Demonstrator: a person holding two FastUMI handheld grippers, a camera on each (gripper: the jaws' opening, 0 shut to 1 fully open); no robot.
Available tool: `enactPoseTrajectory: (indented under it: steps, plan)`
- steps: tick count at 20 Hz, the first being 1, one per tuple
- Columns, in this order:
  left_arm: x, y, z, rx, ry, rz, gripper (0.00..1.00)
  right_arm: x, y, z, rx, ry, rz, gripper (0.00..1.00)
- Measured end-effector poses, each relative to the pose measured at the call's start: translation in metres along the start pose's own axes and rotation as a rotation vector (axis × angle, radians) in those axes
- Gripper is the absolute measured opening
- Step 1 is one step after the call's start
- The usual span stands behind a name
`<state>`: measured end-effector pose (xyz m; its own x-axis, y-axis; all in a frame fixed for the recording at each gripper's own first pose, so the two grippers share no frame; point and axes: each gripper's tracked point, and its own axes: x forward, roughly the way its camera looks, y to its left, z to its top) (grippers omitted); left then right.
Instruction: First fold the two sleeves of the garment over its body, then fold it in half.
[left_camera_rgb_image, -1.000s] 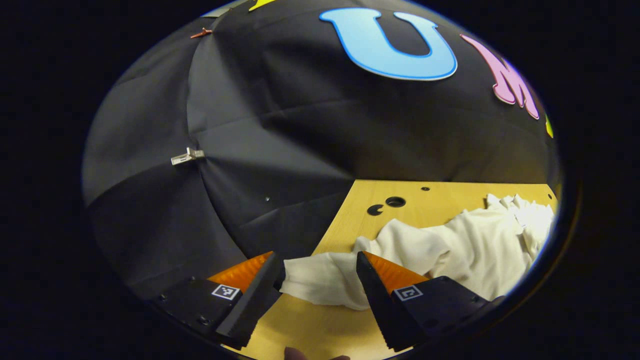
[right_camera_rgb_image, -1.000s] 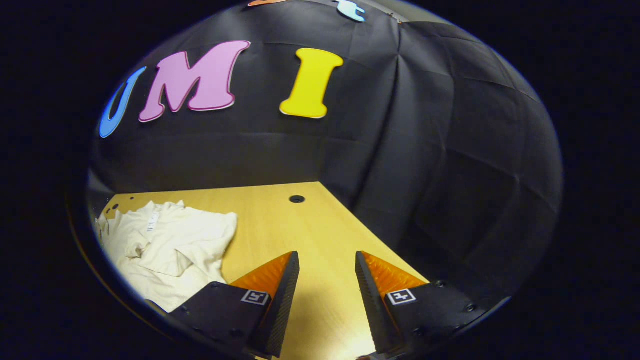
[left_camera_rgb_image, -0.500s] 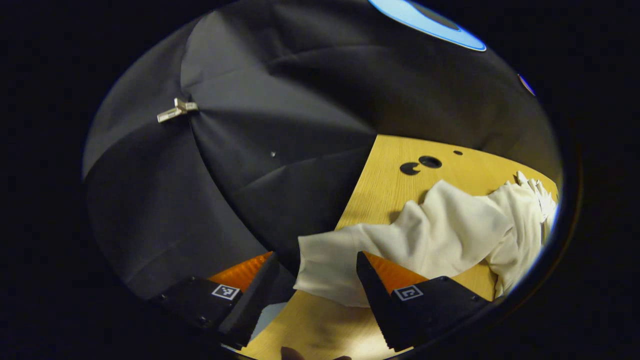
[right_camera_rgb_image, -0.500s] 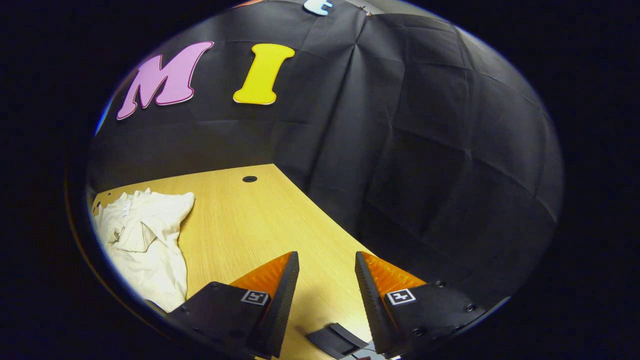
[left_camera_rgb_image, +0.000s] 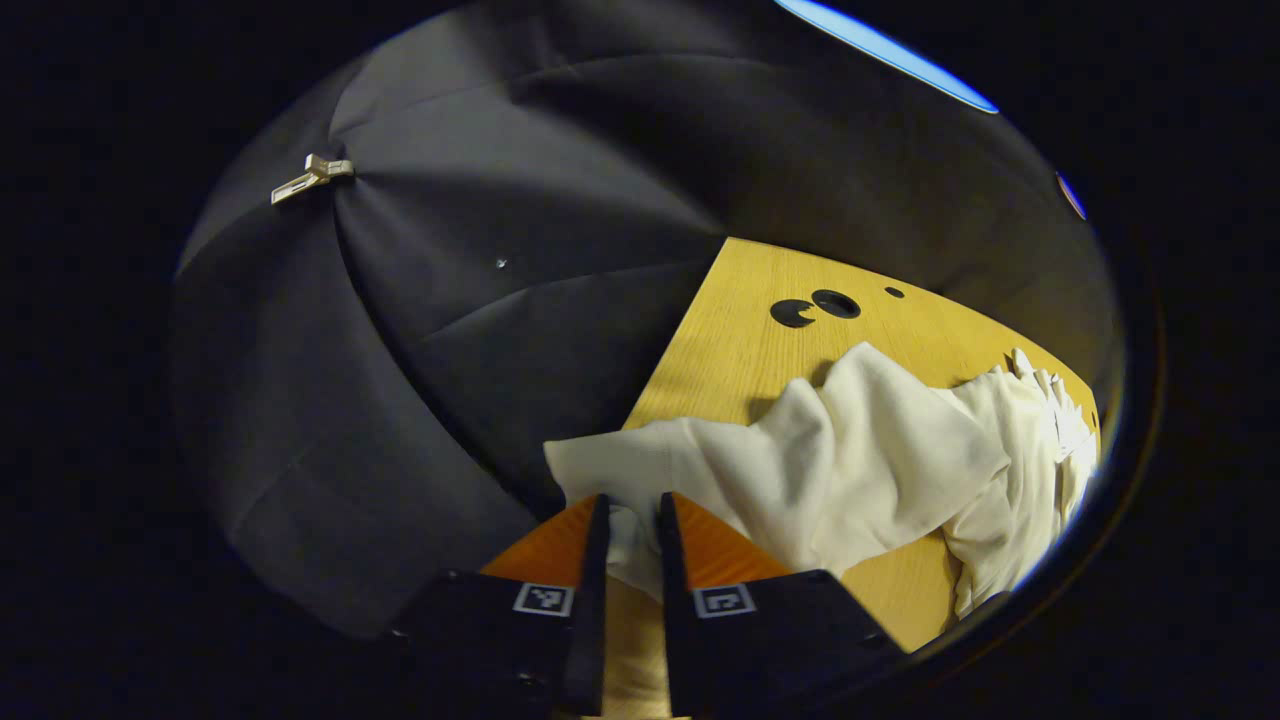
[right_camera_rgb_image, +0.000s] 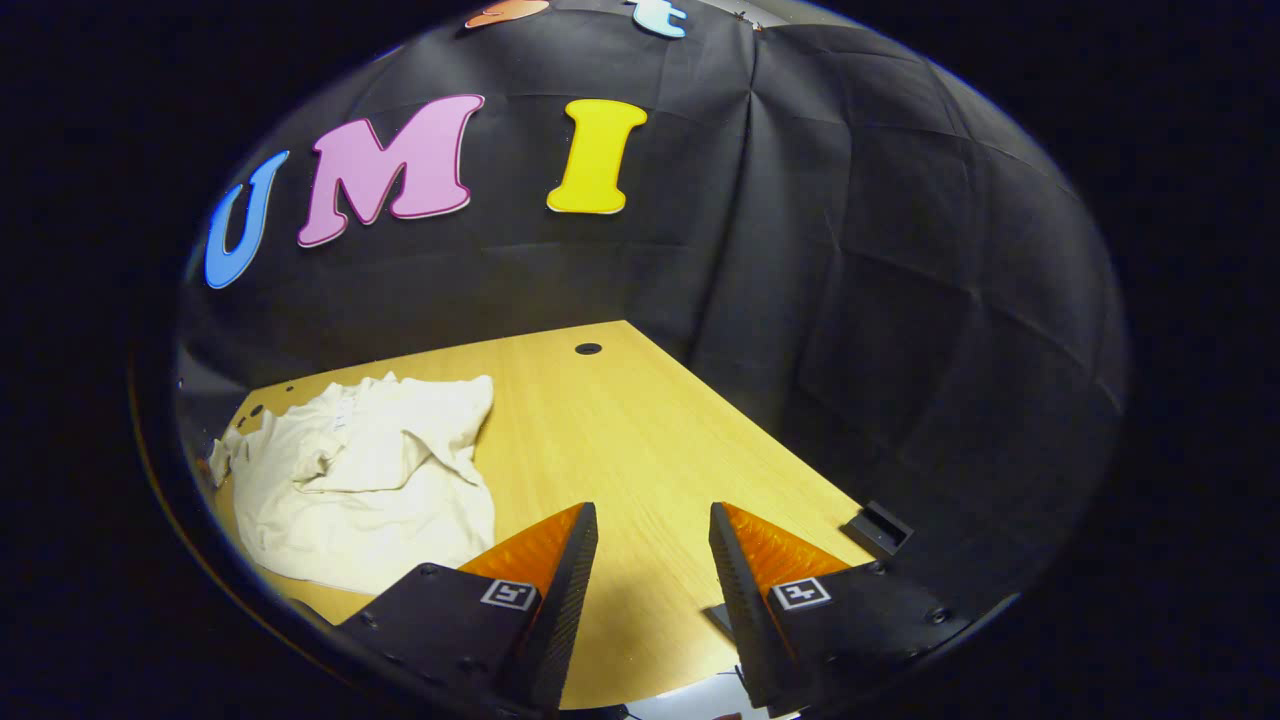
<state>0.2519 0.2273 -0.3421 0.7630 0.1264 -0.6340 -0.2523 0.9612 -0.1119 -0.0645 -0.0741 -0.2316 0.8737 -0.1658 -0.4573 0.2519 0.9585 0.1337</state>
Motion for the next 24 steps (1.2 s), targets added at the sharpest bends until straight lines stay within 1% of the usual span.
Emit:
enactPoseTrajectory:
  steps: [1,2,3,5,11,13,16,20,24]
  plan:
    - [-0.003,-0.001,0.001,0.001,-0.005,0.011,0.19,-0.008,0.007,0.002,0.022,0.004,0.019,0.70]
    - [-0.005,-0.003,0.001,-0.001,-0.010,0.014,0.15,-0.016,0.014,0.005,0.046,0.003,0.042,0.70]
    - [-0.007,-0.007,0.000,-0.010,-0.011,0.003,0.08,-0.024,0.020,0.009,0.068,-0.001,0.062,0.70]
    - [-0.017,-0.021,-0.002,-0.030,-0.023,-0.057,0.06,-0.038,0.029,0.014,0.088,-0.003,0.095,0.70]
    - [-0.066,-0.052,0.013,-0.086,-0.142,-0.158,0.06,-0.054,0.036,0.033,0.054,-0.029,0.152,0.71]
    - [-0.085,-0.066,0.023,-0.088,-0.182,-0.200,0.06,-0.055,0.039,0.043,0.057,-0.038,0.170,0.74]
    - [-0.116,-0.091,0.039,-0.089,-0.238,-0.260,0.06,-0.055,0.046,0.055,0.057,-0.048,0.198,0.74]
    - [-0.155,-0.137,0.054,-0.067,-0.282,-0.340,0.06,-0.060,0.062,0.065,0.014,-0.060,0.261,0.74]
    - [-0.189,-0.193,0.067,-0.054,-0.327,-0.432,0.06,-0.055,0.071,0.074,0.008,-0.060,0.310,0.74]
